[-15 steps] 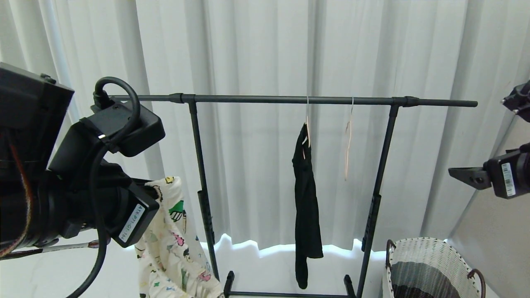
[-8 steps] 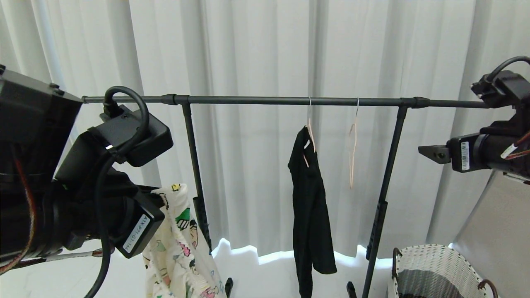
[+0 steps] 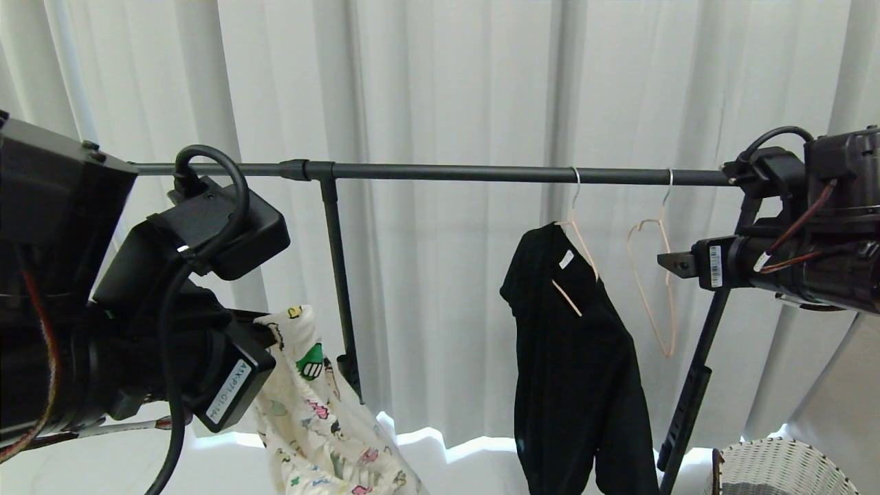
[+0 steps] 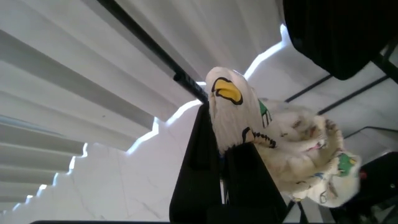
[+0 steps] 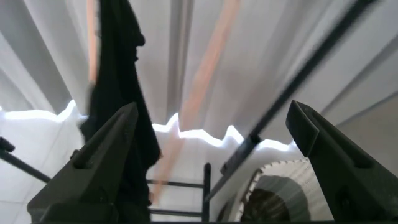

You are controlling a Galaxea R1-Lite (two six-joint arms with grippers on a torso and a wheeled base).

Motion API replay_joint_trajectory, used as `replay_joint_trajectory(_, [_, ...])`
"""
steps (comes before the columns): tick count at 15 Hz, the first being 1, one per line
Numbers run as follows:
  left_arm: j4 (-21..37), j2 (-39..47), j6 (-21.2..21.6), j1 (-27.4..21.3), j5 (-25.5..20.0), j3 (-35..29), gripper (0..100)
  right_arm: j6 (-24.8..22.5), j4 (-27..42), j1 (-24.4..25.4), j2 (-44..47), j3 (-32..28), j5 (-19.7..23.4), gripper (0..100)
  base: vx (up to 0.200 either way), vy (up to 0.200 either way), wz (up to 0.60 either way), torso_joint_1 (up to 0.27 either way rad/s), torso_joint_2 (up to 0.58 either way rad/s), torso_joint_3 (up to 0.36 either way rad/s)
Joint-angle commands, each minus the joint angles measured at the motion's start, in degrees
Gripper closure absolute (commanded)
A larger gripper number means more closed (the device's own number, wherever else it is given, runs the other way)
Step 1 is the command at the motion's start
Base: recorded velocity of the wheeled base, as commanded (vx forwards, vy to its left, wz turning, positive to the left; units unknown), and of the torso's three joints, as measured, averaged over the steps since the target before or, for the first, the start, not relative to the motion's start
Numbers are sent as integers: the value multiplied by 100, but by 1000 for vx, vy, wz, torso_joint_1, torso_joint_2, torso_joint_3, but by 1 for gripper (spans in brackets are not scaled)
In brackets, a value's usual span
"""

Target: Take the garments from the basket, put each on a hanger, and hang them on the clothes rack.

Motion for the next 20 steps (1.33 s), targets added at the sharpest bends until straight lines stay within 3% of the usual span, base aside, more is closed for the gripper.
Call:
replay_joint_trajectory(1, [-142,11,0,-42,-2,87,100,23,8,-20,44,8,-12,0,0,0,0,0,0,0])
replay_joint_trajectory(5, [-757,11,26,-68,-2,403,100,32,8,-258,176,-27,-109,0,0,0,0,0,0,0])
replay_joint_trajectory(10, [-757,2,35,-68,-2,377,100,542,60,-354,1063,-704,-135,0,0,0,0,0,0,0])
replay_joint_trajectory(20, [-757,-51,26,-68,-2,403,100,805,605,-513,1028,-669,-135,0,0,0,0,0,0,0])
